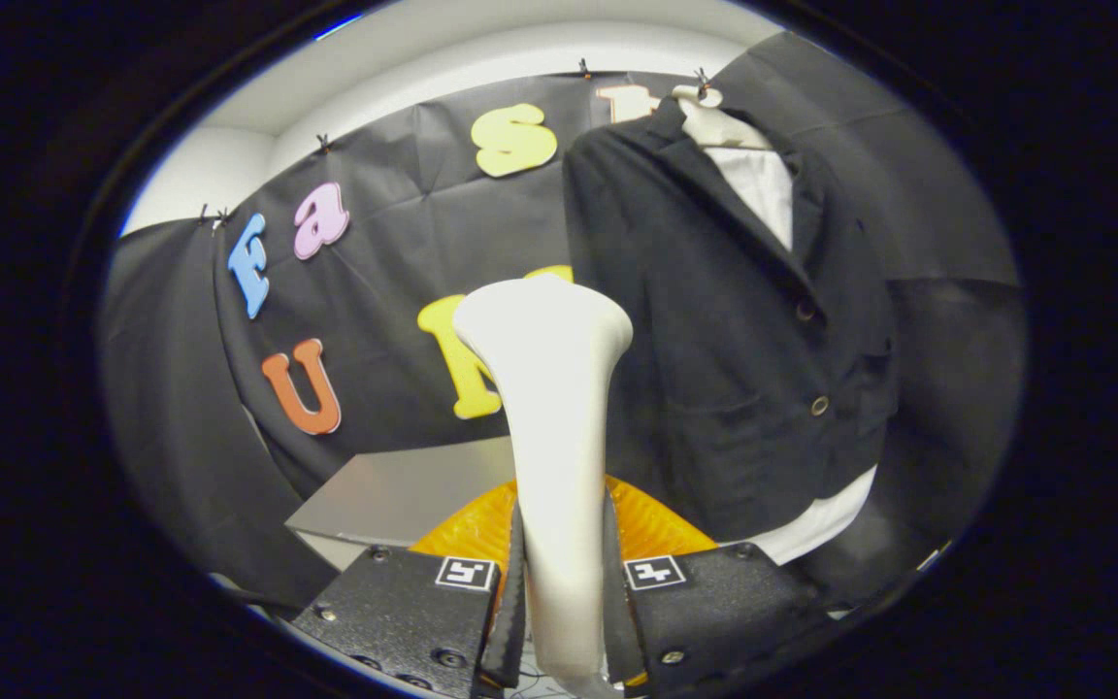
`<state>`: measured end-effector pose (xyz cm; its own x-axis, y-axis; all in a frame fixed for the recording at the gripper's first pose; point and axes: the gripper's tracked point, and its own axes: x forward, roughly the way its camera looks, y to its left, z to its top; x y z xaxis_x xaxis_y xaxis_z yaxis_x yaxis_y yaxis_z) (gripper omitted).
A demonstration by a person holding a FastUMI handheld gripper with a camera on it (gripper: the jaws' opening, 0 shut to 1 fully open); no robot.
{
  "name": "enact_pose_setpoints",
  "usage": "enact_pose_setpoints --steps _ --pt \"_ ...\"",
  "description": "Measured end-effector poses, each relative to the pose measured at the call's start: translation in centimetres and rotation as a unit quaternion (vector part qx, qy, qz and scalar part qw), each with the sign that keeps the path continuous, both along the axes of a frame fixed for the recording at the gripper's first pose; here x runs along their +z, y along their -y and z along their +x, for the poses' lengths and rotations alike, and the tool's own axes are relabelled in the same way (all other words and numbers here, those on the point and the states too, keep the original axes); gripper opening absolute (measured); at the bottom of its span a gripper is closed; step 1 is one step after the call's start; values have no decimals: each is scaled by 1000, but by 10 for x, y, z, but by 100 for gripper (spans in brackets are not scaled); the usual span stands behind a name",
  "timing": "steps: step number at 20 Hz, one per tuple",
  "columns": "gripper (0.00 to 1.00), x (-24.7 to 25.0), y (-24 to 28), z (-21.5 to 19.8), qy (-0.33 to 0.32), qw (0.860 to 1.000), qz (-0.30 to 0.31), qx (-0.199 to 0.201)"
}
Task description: Iron the clothes twice with a garment steamer, once on the left side and once on the right side.
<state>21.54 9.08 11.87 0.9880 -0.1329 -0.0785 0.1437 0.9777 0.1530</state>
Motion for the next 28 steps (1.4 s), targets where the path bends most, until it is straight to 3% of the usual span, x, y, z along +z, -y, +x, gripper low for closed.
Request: enact_pose_setpoints --steps 8,14,22,28 --pt "35 124 103 -27 141 987 -62 -51" --pt "35 179 151 -18 191 969 -125 -93" --pt "35 185 168 26 190 954 -183 -139" --pt "35 141 169 35 149 959 -185 -154"
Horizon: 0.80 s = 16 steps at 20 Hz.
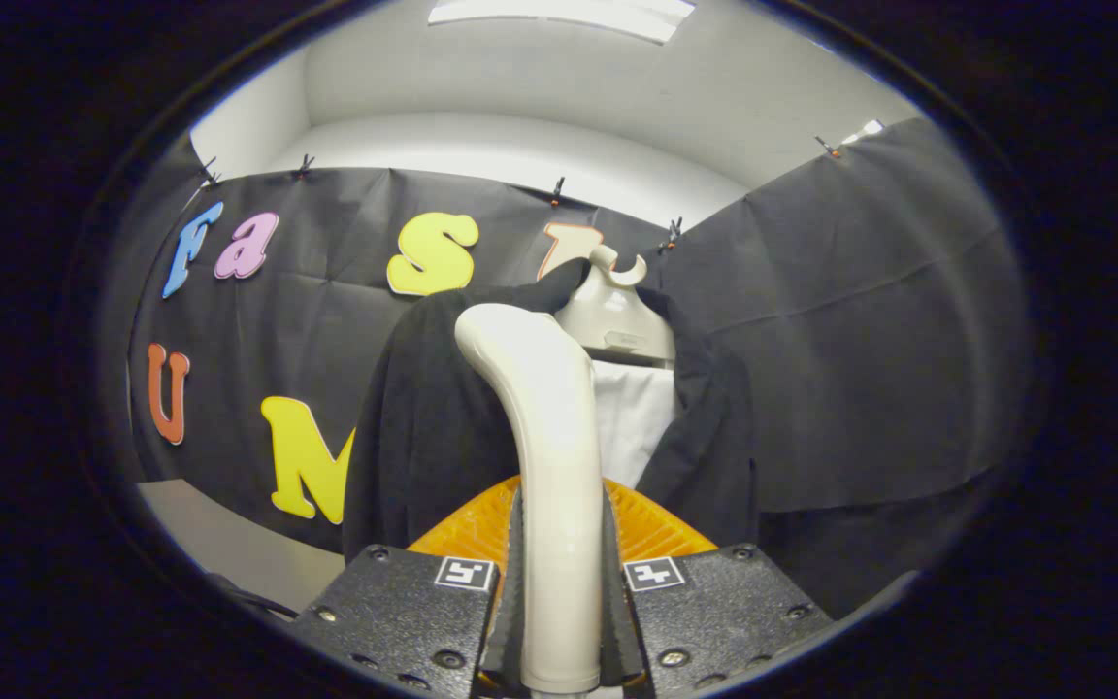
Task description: Iron the clothes twice with a garment steamer, once on the left side and once on the right side.
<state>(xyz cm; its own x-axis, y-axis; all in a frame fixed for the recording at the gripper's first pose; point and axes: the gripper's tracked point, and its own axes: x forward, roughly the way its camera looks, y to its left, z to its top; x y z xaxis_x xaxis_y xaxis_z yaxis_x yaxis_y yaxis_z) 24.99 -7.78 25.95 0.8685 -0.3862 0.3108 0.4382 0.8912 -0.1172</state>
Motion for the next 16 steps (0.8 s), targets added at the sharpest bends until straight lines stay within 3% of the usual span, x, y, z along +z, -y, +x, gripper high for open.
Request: enact_pose_setpoints --steps 16 --pt "35 -113 6 -30 -94 994 37 -36"
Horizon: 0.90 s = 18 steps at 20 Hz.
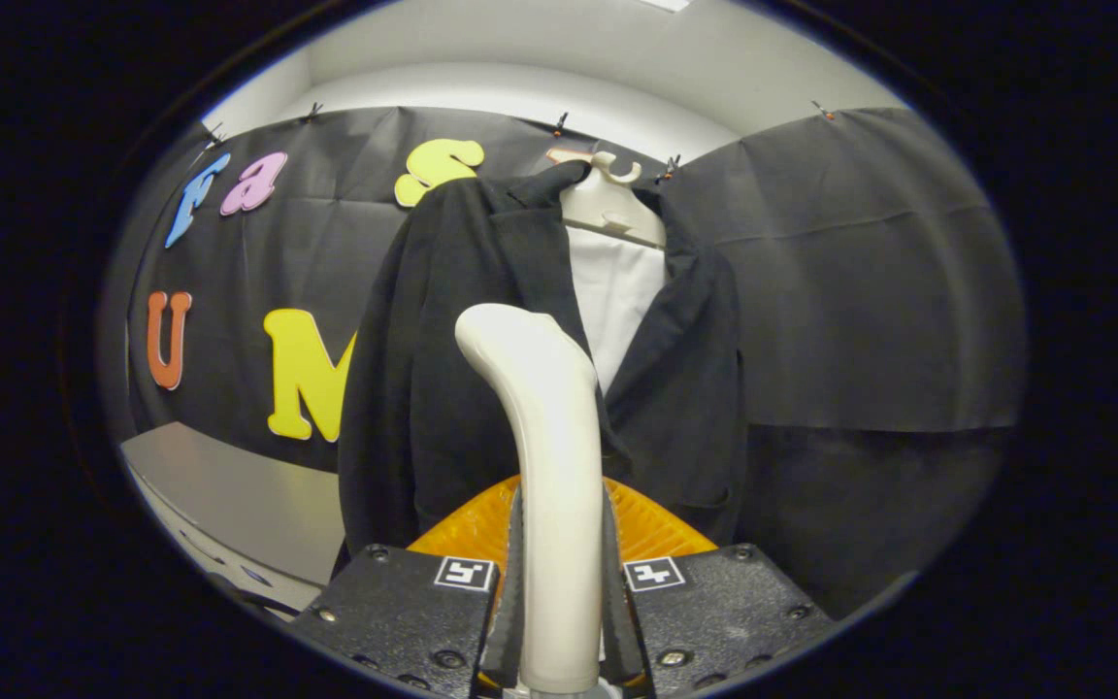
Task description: Iron the clothes twice with a garment steamer, once on the left side and once on the right side.
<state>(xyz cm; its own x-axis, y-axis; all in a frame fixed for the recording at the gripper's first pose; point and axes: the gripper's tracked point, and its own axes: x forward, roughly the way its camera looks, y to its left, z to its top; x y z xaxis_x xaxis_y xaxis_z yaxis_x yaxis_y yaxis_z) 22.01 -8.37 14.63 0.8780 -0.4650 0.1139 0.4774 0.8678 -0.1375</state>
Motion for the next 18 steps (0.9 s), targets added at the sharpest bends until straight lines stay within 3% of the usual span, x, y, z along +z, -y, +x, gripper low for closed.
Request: enact_pose_setpoints --steps 18 --pt "36 -143 35 -25 -119 991 51 -44"
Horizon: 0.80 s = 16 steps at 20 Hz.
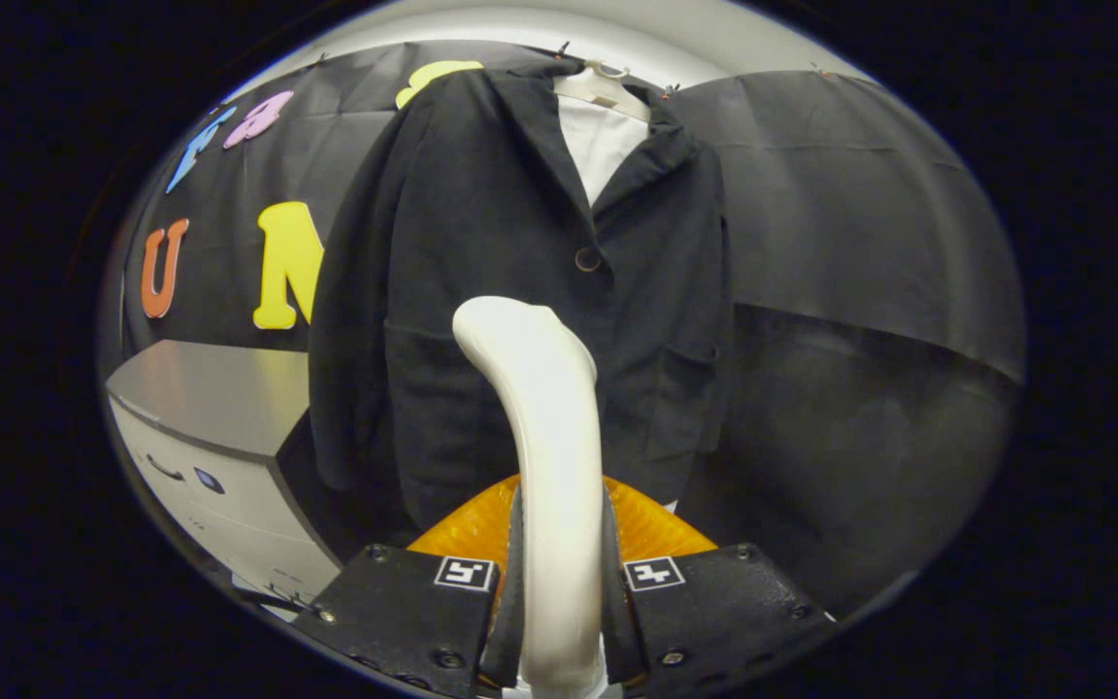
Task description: Iron the clothes twice with a garment steamer, once on the left side and once on the right side.
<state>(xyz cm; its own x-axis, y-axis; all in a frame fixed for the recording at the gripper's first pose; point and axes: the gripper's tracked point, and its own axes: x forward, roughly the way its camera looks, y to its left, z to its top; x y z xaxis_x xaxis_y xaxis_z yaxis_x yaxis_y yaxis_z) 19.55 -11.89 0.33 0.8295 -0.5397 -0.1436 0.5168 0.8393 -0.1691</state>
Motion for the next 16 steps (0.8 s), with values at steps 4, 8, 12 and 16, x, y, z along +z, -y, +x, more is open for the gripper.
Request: enact_pose_setpoints --steps 4,8,12,16 --pt "35 -28 0 -2 -25 1000 12 -1" --pt "36 -59 3 -5 -51 998 28 -5" --pt "35 -86 5 -7 -76 996 38 -11" --pt "36 -111 10 -3 -99 994 44 -13"
